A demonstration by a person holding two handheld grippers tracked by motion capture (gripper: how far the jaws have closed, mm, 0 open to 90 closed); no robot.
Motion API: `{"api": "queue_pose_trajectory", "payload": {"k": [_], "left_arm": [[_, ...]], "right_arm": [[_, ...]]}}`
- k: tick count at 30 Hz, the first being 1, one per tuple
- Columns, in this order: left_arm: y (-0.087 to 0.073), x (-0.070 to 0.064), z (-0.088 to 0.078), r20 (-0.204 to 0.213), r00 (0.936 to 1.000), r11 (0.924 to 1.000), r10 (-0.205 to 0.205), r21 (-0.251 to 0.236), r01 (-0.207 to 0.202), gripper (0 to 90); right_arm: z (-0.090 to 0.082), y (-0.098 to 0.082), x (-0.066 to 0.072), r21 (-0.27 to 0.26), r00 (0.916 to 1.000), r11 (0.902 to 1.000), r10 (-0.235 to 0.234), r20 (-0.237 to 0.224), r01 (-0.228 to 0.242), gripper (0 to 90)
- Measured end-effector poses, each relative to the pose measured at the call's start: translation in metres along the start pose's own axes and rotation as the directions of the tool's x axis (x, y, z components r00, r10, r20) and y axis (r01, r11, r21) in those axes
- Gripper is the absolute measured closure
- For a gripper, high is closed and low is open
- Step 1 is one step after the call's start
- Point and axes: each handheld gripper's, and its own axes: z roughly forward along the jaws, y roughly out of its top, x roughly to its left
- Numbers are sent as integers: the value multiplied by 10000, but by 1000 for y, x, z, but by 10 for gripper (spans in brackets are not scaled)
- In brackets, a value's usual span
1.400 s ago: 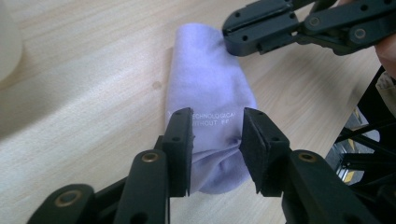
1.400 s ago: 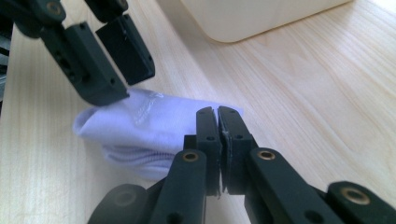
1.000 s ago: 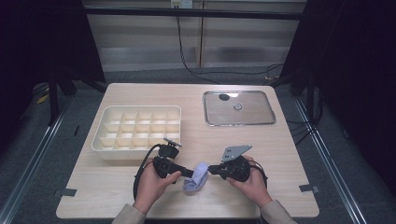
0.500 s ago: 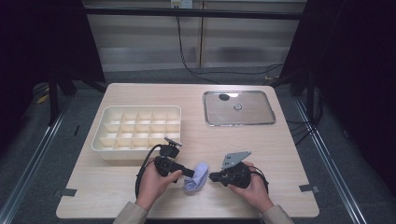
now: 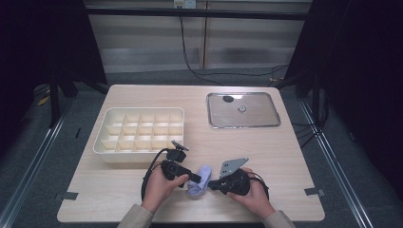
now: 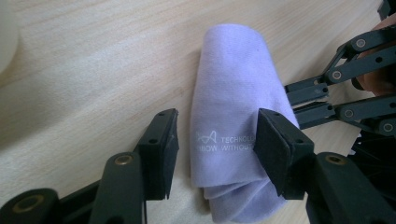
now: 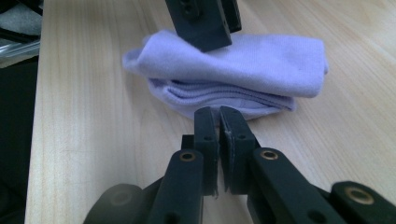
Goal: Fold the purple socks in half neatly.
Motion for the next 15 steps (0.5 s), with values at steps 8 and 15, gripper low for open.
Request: {"api": "queue_pose_trajectory", "payload": {"k": [8,15], "left_arm": [[-2,-1,5,236,9997,9999,-94,-56,96,465],[-2,-5,8,394,9992,10000,3,8,-3,470]], "right_arm": [[3,1,1,-89,10000,10000,13,31,-12,862],[4,1,2,-153,9999,9999,39,94,-38,864]]}}
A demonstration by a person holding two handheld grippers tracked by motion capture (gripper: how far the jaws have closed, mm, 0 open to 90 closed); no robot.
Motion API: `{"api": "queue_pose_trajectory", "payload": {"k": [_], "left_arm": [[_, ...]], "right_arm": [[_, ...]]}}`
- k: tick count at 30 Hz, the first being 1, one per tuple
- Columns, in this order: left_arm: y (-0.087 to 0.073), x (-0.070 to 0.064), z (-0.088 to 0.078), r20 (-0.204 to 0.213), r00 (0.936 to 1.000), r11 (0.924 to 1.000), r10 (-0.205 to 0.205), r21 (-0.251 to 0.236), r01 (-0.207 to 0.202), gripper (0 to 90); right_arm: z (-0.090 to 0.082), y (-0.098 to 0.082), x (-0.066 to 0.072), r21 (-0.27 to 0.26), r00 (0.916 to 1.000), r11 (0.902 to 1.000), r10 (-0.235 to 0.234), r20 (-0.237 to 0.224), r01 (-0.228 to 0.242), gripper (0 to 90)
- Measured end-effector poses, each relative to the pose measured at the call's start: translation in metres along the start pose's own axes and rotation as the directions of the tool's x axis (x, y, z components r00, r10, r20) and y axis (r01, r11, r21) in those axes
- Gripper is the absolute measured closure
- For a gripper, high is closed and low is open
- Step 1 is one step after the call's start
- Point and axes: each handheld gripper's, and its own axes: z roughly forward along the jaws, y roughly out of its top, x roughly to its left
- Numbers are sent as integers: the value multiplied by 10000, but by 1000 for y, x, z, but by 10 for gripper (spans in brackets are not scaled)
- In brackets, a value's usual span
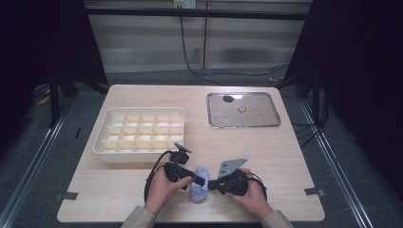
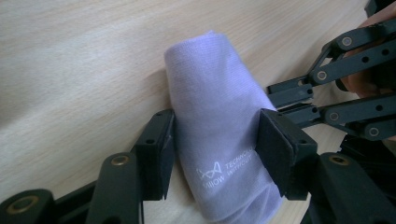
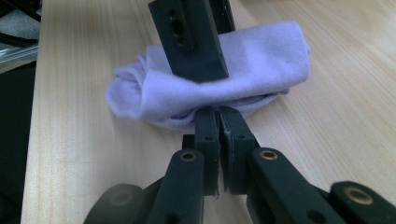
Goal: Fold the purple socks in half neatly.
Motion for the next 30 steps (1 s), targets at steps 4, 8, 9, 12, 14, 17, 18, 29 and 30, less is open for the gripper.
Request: {"api": "queue_pose_trajectory", "payload": {"k": [4,8,9,12,14,17,18,29,30], "left_arm": [[-1,-1,1,54,10000,10000,-58,-58,58,509],[0,-5,1,9,9999,9999,131,-18,-130,579],[0,-6,1,-4,9999,9999,126,-2,-126,595],[1,-7,-2,-34,9997,9998,221,10,-221,727],[1,-7,-3,-44,9997,9997,222,61,-222,739],[1,-5,-4,44,9999,9999,129,106,-129,750],[1,-5,-4,114,9999,9998,110,175,-112,752],[4,-2,-23,49,9998,9996,197,186,-198,755],[4,-2,-26,17,9999,9996,172,227,-172,755]], "right_arm": [[1,-1,0,-100,10000,9999,44,20,-43,864],[2,0,1,-97,9999,9999,90,76,-89,865],[2,0,1,-110,9999,9999,103,80,-102,865],[2,-1,1,-171,9999,9998,113,76,-111,864],[2,-1,1,-201,9999,9998,83,75,-81,861],[2,-1,1,-234,9999,9997,95,99,-93,838],[2,-1,1,-228,9999,9997,50,156,-46,832],[-6,-6,-9,-409,9956,9977,561,754,-532,651],[-7,-6,-10,-435,9944,9975,598,868,-562,623]]}}
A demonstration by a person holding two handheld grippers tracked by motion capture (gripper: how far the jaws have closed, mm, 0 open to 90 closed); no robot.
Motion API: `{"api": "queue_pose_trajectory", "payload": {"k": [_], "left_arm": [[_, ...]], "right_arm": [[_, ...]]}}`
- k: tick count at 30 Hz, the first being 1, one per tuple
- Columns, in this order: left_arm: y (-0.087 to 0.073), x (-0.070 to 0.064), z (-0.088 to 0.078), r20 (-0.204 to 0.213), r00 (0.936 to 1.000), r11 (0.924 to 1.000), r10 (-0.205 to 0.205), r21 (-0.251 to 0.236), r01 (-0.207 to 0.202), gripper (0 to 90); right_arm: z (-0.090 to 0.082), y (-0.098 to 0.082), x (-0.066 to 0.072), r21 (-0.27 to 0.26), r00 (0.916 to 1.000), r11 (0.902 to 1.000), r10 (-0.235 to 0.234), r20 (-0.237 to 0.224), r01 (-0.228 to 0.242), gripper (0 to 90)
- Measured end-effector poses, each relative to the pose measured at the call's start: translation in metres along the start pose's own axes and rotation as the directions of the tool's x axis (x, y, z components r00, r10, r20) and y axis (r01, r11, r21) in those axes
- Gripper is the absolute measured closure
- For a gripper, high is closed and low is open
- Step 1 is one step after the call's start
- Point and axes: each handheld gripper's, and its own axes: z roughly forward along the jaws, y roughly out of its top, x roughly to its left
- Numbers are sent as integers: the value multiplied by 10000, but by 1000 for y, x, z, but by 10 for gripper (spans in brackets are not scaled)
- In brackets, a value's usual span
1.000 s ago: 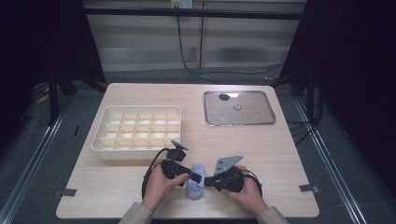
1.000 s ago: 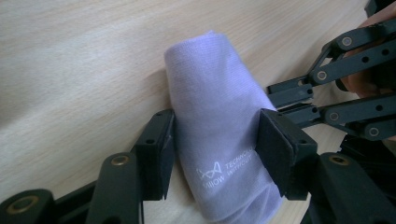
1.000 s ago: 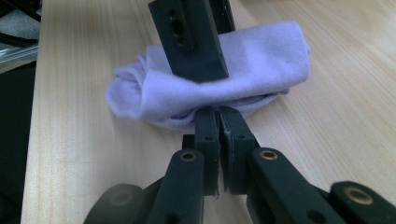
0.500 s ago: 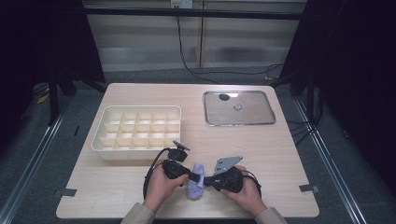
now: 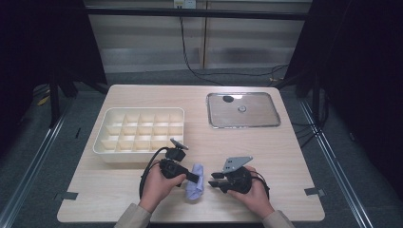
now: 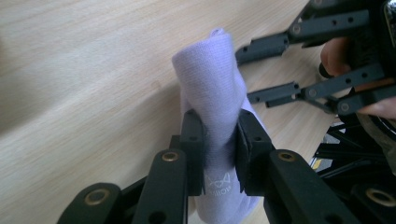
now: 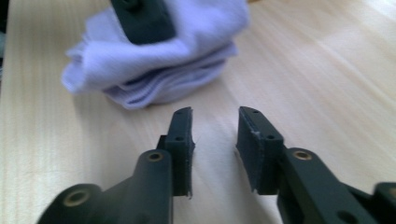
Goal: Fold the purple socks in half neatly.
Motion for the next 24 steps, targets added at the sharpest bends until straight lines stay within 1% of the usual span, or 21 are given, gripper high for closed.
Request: {"api": "queue_pose_trajectory", "payload": {"k": [1,3,6,8,9,10,11,12,14,17,18,19,20,21,23,24], "left_arm": [[0,0,-1,5,10000,10000,-5,-56,5,755],[1,1,-6,-44,10000,10000,34,62,-34,755],[3,2,-11,-61,10000,9999,28,100,-28,755],[5,1,-15,-143,9999,10000,47,83,-46,755],[6,2,-17,-154,9998,9999,97,109,-95,755],[6,2,-18,-152,9999,9999,78,69,-77,755],[7,2,-20,-167,9999,10000,33,71,-31,755],[8,2,-22,-206,9998,9999,55,119,-53,755],[10,3,-26,-224,9997,9999,82,136,-79,754],[11,3,-32,-328,9994,10000,66,54,-64,754],[11,3,-35,-297,9995,9999,89,122,-85,754],[12,4,-36,-338,9994,10000,69,67,-67,754],[12,3,-37,-331,9994,10000,-53,-41,51,754],[13,4,-41,-372,9993,9999,68,95,-64,754],[13,5,-44,-423,9991,10000,59,82,-55,753],[14,5,-47,-438,9990,10000,57,74,-54,753]], "right_arm": [[-1,0,-1,-22,9999,9999,125,47,-125,596],[-2,-1,-4,-59,9992,9994,342,187,-341,542],[-3,-4,-8,-15,9975,9986,536,451,-535,478],[-2,-6,-12,-60,9964,9980,639,550,-637,410],[-3,-6,-13,-88,9953,9971,753,615,-749,395],[-3,-7,-14,-120,9948,9968,792,644,-786,381],[-4,-7,-14,-107,9930,9956,936,715,-930,358],[-4,-7,-16,-128,9927,9958,914,792,-907,335],[-5,-8,-17,-107,9910,9945,1046,832,-1040,316],[-4,-10,-18,-80,9908,9953,964,952,-961,265],[-4,-10,-18,-81,9920,9966,827,959,-823,256],[-4,-11,-18,-64,9922,9971,757,994,-754,244],[-4,-11,-18,-28,9921,9978,662,1064,-663,226],[-4,-11,-18,26,9918,9981,609,1120,-616,211],[-3,-11,-17,84,9915,9984,549,1183,-562,189],[-3,-11,-16,124,9902,9981,588,1265,-609,174]]}}
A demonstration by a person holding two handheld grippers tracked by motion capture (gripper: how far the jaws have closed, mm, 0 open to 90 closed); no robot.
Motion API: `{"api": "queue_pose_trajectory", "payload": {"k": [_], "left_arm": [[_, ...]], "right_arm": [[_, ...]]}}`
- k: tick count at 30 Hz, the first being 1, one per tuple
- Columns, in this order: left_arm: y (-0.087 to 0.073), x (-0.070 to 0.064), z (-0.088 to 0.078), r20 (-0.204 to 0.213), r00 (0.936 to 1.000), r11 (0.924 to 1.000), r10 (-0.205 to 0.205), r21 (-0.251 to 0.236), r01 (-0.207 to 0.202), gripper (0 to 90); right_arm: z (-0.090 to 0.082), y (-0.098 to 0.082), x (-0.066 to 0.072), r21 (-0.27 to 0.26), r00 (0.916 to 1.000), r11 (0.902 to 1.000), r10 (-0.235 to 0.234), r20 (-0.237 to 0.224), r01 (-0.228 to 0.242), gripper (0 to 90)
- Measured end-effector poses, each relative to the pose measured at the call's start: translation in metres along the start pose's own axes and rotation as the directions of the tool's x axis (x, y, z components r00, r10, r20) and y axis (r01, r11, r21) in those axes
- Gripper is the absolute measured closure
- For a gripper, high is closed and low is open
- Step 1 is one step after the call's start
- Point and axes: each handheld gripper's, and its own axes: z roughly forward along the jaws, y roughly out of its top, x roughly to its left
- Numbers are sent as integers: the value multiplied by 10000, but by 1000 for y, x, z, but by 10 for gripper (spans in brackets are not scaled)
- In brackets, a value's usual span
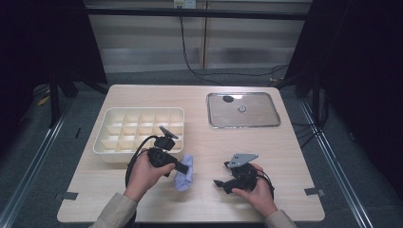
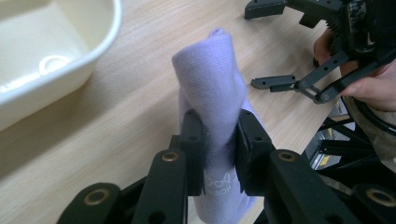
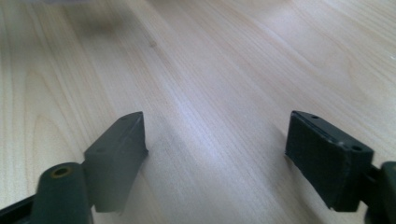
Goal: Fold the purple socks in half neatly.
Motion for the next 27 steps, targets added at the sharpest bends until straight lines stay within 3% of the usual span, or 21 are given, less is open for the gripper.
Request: {"api": "queue_pose_trajectory", "payload": {"k": [13,27], "left_arm": [[8,2,-27,-527,9986,9999,109,-59,-112,752],[16,1,-47,-730,9972,9999,132,-74,-138,751]], "right_arm": [[1,0,-1,57,9998,9999,152,146,-153,141],[1,0,-1,39,9997,9998,194,171,-195,140]]}}
